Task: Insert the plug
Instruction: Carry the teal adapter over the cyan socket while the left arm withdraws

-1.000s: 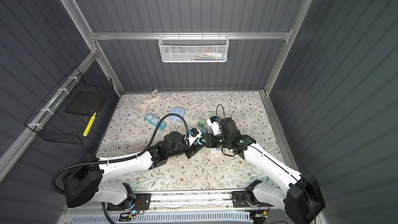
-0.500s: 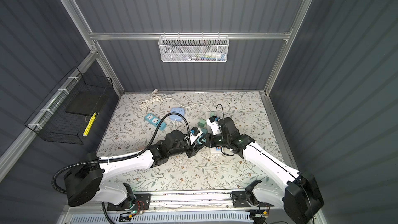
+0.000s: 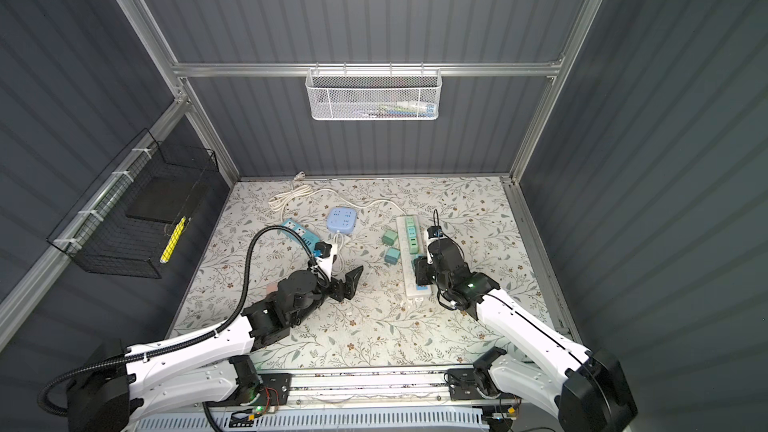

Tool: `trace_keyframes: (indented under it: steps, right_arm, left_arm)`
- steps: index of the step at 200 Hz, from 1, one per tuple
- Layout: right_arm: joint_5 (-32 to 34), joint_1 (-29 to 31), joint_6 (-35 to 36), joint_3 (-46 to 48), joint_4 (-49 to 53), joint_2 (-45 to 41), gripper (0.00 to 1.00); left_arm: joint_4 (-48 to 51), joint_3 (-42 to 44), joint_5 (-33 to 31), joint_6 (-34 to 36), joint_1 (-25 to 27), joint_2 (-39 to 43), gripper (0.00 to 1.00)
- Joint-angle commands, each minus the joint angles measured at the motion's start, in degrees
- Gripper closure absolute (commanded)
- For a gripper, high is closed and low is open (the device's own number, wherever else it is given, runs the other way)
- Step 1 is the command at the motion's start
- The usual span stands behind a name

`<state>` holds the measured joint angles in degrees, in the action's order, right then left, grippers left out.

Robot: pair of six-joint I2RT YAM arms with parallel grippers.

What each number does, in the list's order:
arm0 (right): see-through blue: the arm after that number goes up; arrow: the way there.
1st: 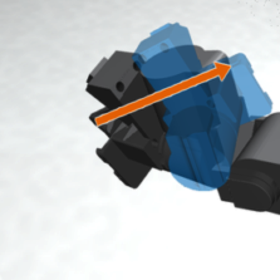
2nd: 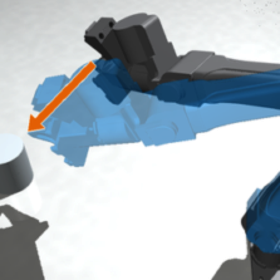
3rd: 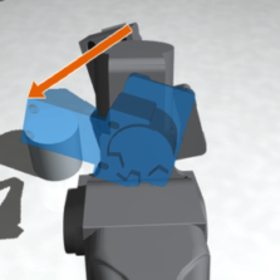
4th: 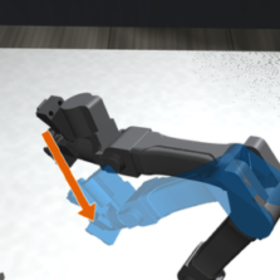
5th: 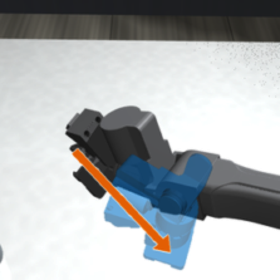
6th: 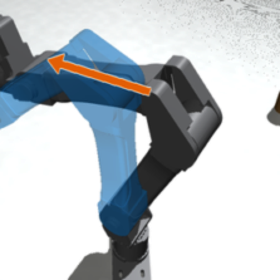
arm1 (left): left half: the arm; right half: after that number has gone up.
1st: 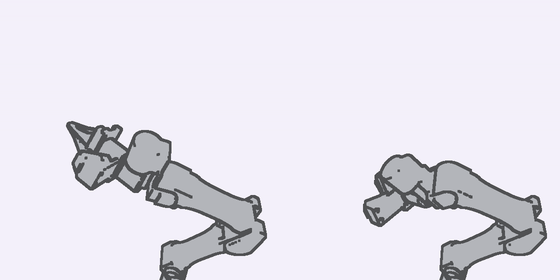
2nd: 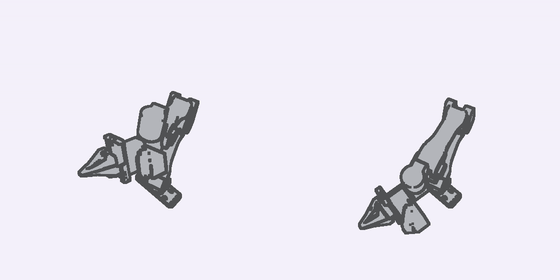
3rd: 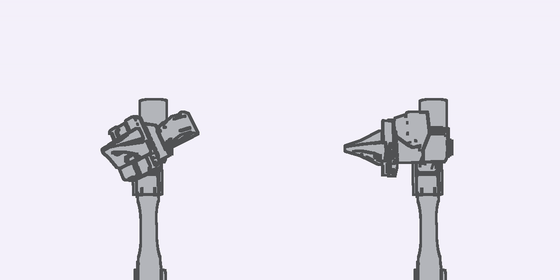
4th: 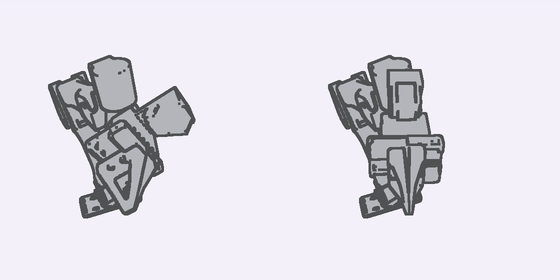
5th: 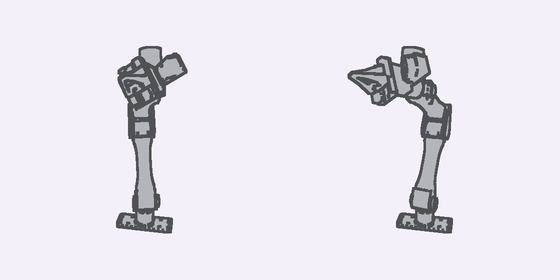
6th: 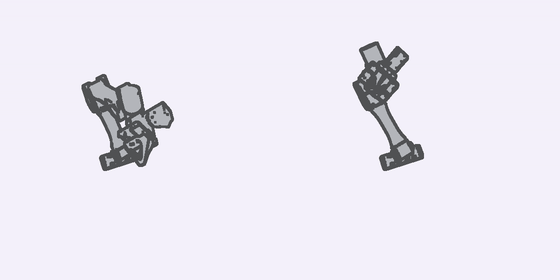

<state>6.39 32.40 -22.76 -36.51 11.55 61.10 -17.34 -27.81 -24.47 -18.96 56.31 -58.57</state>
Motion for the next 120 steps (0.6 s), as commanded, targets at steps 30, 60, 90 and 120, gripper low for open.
trace_keyframes:
  steps: [30, 60, 90, 120]
  right_arm:
    - [6.6, -0.1, 3.9, 0.9, -10.2, 8.0, 0.83]
    - [5.7, -0.1, 4.5, 0.2, -13.3, 12.1, 0.84]
    - [5.9, -0.2, 4.6, 0.1, -15.9, 14.5, 0.86]
    - [6.9, -0.2, 4.7, -0.4, -15.8, 15.3, 0.86]
  left_arm:
    - [2.6, 4.1, -9.5, -7.3, 0.0, 5.7, 0.04]
    - [4.7, 3.7, -9.3, -7.2, 0.0, 6.1, 0.03]
    - [5.0, 3.6, -9.4, -6.4, 0.0, 6.7, 0.01]
    - [5.1, 3.4, -9.8, -6.3, 0.0, 7.0, 0.01]
